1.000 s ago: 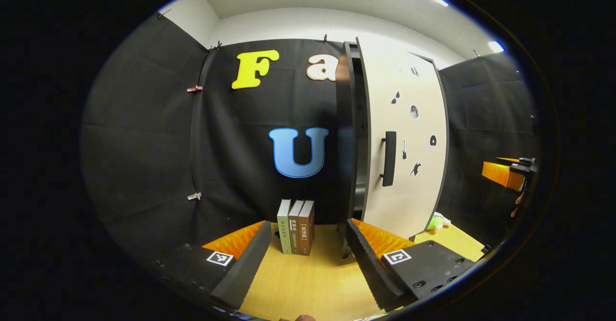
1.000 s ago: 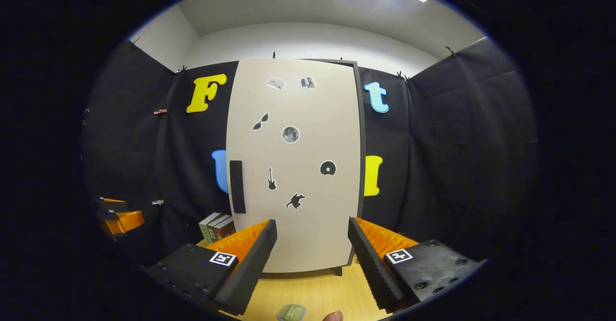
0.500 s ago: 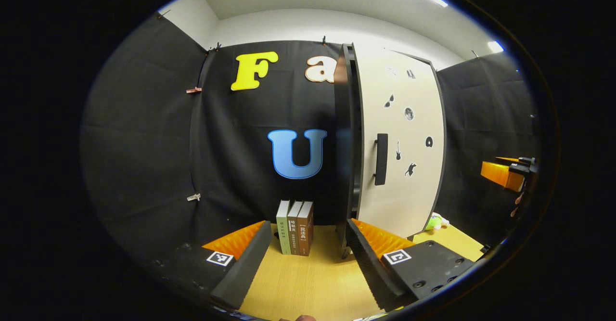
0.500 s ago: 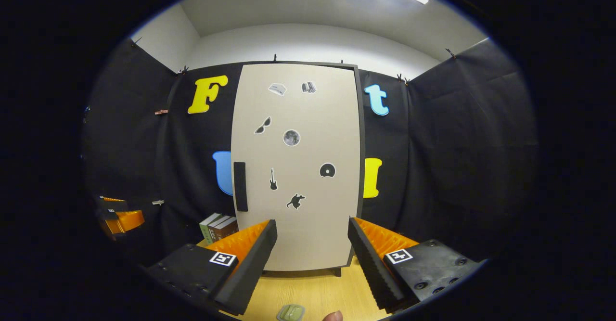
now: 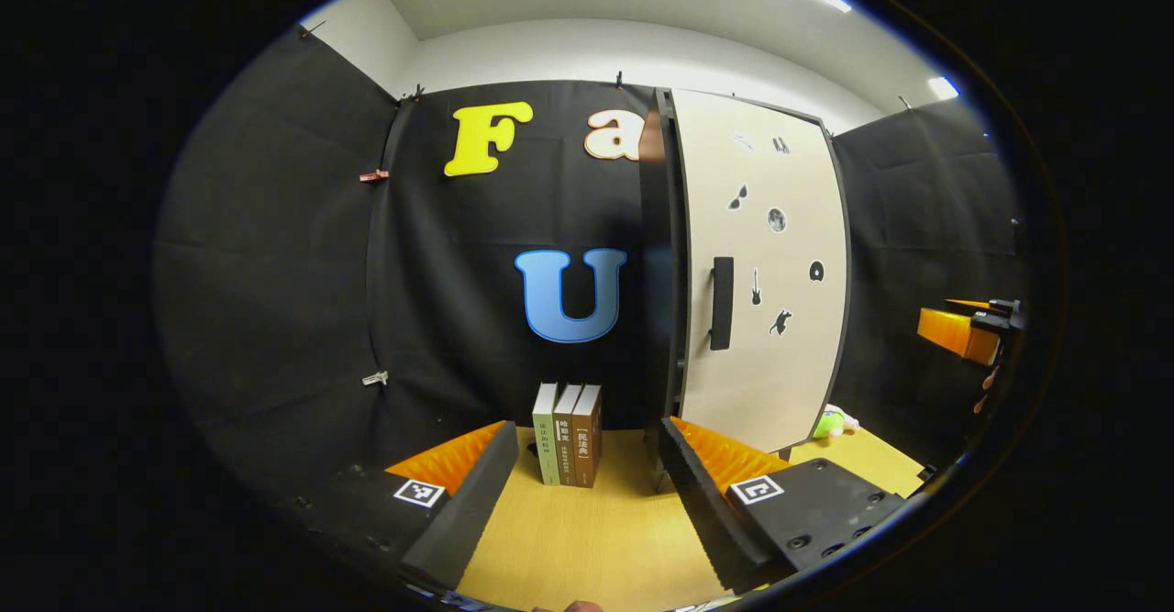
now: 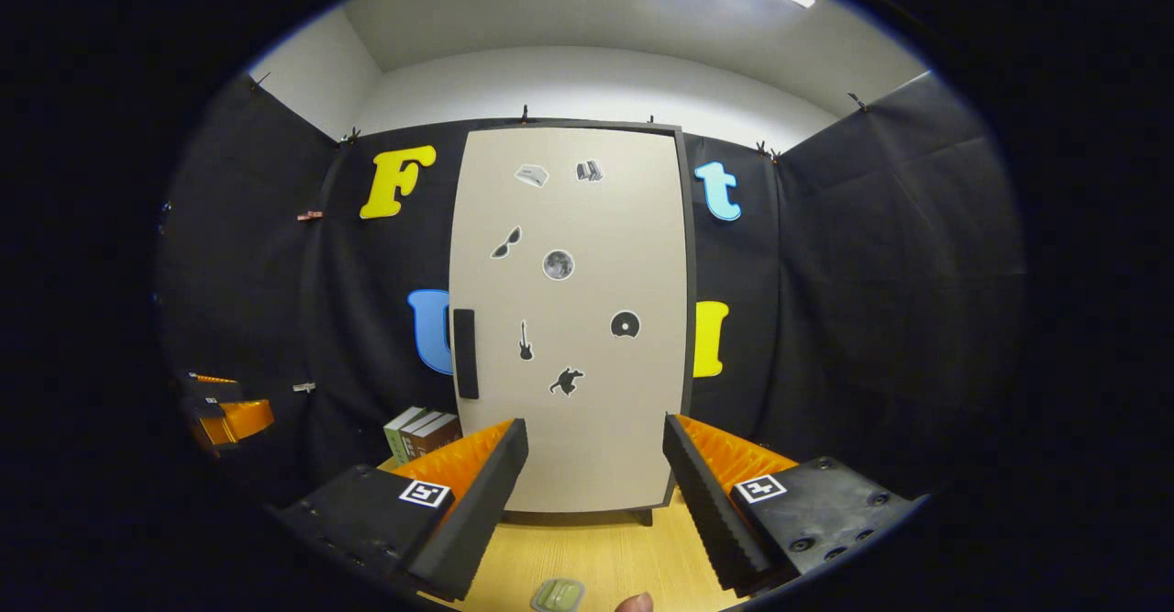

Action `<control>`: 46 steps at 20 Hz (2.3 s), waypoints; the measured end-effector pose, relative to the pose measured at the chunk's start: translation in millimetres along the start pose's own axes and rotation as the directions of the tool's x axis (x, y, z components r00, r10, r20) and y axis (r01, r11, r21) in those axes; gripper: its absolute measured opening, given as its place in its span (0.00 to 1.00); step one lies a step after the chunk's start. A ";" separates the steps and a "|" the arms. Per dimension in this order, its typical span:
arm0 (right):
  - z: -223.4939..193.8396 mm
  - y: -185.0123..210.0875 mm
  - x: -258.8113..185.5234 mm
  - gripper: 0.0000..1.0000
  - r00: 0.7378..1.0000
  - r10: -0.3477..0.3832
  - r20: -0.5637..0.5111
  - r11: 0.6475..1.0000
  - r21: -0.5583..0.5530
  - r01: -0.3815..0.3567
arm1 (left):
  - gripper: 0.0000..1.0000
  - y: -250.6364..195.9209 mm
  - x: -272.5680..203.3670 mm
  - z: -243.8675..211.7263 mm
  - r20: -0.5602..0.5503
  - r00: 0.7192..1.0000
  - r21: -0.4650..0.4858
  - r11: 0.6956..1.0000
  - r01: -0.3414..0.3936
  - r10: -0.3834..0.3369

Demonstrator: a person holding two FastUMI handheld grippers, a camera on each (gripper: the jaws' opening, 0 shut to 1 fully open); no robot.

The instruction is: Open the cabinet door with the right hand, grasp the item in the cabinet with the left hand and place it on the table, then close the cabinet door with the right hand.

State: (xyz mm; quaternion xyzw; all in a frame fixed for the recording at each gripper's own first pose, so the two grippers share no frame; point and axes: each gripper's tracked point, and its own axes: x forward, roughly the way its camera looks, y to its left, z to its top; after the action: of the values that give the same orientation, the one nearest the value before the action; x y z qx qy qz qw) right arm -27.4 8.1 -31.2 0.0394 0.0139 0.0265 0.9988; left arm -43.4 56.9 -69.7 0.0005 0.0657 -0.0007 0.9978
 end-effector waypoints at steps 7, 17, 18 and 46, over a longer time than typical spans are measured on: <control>3.1 -1.1 -3.6 0.96 1.000 -0.002 0.006 1.000 -0.003 0.002 | 0.97 0.0 -1.7 -1.1 -0.003 1.000 0.005 1.000 -0.002 0.002; 3.4 1.9 -1.6 0.96 1.000 0.019 0.001 1.000 0.000 -0.019 | 0.97 -0.6 -3.7 -0.1 0.004 1.000 0.000 1.000 -0.022 0.022; 3.7 1.7 -2.0 0.96 1.000 0.021 0.002 1.000 -0.001 -0.021 | 0.97 -1.2 -5.0 0.0 0.005 1.000 -0.001 1.000 -0.025 0.025; 4.0 -51.6 23.7 0.96 0.999 0.021 0.040 1.000 0.017 -0.022 | 0.97 -49.9 2.3 22.6 0.088 0.994 -0.042 0.997 -0.063 0.067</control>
State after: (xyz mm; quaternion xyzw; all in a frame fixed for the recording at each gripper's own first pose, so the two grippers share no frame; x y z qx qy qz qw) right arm -0.9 -42.3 -31.9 0.0486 -0.0063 0.0363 0.9981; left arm -38.3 7.0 -47.6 -0.0167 0.0213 0.0329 0.9991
